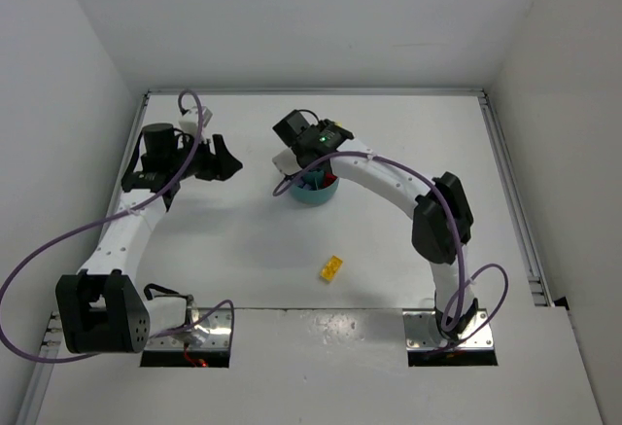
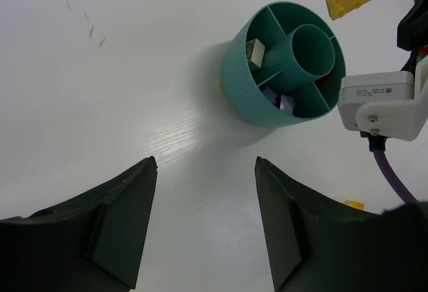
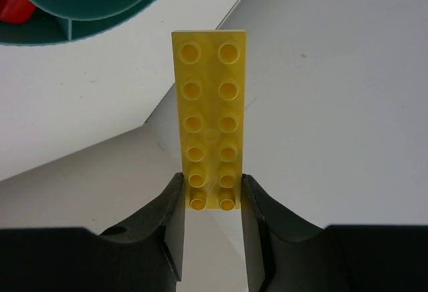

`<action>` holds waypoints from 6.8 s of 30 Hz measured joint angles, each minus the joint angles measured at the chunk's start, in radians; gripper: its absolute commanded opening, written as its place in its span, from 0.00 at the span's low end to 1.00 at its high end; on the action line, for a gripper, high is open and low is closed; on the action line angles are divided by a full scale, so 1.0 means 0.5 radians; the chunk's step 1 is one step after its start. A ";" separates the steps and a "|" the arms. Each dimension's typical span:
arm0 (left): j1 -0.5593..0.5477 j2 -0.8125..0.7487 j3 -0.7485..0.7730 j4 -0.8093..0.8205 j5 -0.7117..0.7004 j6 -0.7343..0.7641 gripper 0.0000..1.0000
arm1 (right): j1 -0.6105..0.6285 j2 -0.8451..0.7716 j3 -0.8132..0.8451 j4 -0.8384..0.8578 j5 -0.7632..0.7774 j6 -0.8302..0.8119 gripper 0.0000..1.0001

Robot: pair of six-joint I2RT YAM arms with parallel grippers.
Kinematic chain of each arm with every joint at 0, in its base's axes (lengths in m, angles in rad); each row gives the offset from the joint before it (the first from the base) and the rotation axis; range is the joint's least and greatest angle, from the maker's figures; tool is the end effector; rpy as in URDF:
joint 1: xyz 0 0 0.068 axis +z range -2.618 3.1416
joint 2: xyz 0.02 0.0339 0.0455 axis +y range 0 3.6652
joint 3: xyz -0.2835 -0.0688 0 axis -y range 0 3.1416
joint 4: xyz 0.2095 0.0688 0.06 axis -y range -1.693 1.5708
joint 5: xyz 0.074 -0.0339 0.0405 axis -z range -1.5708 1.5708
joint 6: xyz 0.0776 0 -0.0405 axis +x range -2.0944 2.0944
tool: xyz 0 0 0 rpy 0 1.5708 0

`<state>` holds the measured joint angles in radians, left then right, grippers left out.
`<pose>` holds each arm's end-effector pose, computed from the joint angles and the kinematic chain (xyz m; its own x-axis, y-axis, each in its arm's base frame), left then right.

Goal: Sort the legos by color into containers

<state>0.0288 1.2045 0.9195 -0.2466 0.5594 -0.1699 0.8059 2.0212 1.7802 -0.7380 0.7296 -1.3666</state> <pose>0.2579 -0.0338 0.3060 -0.5726 -0.1599 -0.8041 0.3409 0.8455 -0.4109 0.3384 0.2778 0.2676 0.1579 -0.8896 0.4286 -0.6196 -0.4273 -0.6584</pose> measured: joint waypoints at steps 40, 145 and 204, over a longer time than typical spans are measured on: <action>0.024 -0.065 -0.047 0.033 0.060 -0.044 0.66 | 0.117 0.201 -0.041 -0.081 0.016 -0.031 0.49; 0.060 -0.087 -0.039 -0.102 0.125 0.098 0.79 | 0.853 -0.266 -1.309 -0.017 -1.324 0.883 0.14; 0.077 0.314 0.120 0.132 0.405 -0.147 0.79 | -0.993 -0.517 -1.389 2.421 -2.875 3.431 0.07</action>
<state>0.0673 1.3613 0.9794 -0.1806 0.7620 -0.2436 0.3092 1.7626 1.0855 0.4725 -0.7078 0.3489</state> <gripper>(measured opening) 0.790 0.369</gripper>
